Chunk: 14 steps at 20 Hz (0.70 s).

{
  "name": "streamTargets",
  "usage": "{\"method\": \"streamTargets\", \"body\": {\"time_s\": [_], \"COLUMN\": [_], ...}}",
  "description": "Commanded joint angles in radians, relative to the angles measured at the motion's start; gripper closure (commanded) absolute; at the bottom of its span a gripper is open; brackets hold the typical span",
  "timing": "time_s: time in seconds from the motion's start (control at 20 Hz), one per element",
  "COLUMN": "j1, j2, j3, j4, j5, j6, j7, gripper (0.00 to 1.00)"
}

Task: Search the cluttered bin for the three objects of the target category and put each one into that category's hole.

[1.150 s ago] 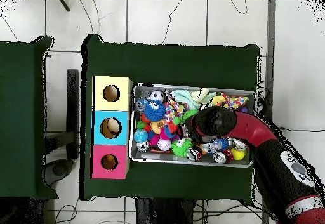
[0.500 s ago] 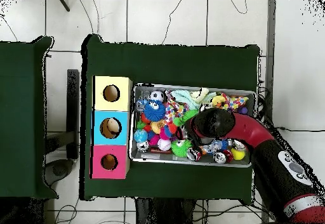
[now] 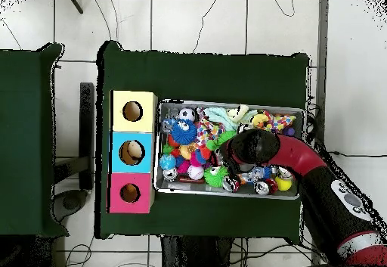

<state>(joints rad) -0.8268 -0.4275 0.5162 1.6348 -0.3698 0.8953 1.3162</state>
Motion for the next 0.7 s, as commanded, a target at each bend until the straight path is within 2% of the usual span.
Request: {"method": "streamTargets", "body": {"time_s": [0.05,0.7], "j1": [-0.005,0.006], "j2": [0.058,0.045], "j3": [-0.008,-0.025], "j4": [-0.086,-0.089], "j5": [-0.066,-0.060], "j6": [-0.120,-0.104], "j7": [-0.015,-0.009], "gripper": [1.00,1.00]}}
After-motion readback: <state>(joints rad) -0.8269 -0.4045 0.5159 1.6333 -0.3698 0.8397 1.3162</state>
